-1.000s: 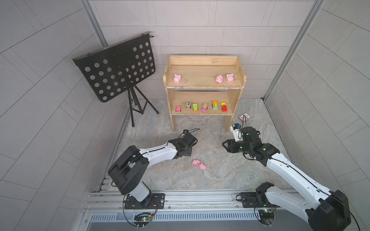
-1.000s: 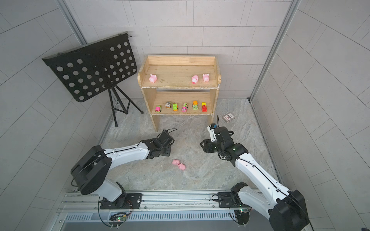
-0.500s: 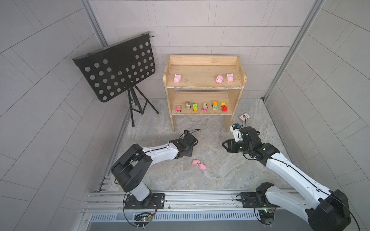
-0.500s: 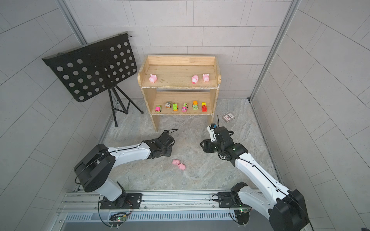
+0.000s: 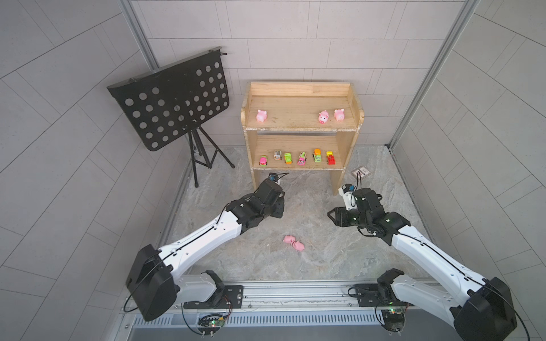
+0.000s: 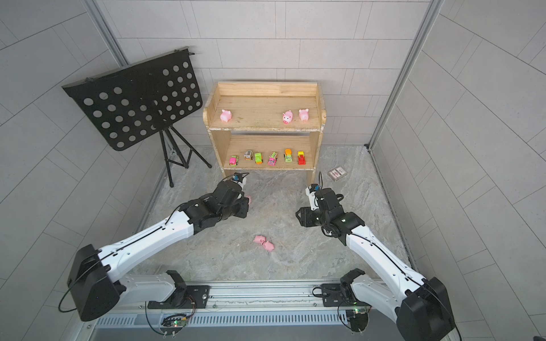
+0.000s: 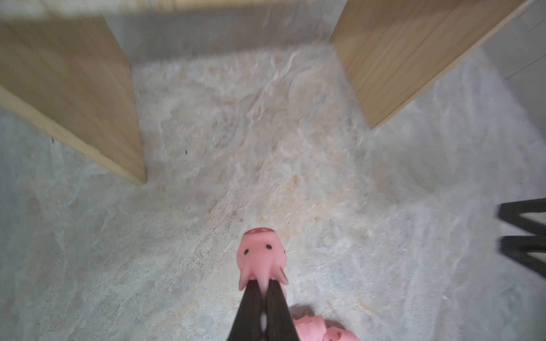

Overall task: Organize plastic toys on shelves
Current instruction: Pick up the plastic toy at the center of the board, then place the plastic toy on the shelf.

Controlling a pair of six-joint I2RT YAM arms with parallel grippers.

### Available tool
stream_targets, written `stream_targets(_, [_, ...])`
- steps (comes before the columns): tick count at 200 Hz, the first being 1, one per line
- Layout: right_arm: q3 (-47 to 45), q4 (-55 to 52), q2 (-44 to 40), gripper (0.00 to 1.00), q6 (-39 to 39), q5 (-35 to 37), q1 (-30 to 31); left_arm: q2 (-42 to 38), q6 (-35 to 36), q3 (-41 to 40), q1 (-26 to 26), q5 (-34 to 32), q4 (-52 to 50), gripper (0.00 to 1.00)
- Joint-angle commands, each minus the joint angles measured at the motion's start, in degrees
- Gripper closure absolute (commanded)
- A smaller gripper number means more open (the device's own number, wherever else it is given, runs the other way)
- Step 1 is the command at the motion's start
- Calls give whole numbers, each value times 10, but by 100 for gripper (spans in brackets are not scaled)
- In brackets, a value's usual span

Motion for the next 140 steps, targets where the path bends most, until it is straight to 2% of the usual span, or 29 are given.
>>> stream_targets(1, [-7, 12, 3, 44, 7, 9, 4, -41, 49, 41, 2, 32, -33, 100])
stream_targets(49, [-9, 19, 6, 44, 9, 10, 4, -57, 98, 137, 2, 39, -42, 100])
stream_targets(140, [-15, 26, 15, 44, 9, 12, 4, 49, 132, 404, 2, 17, -102, 100])
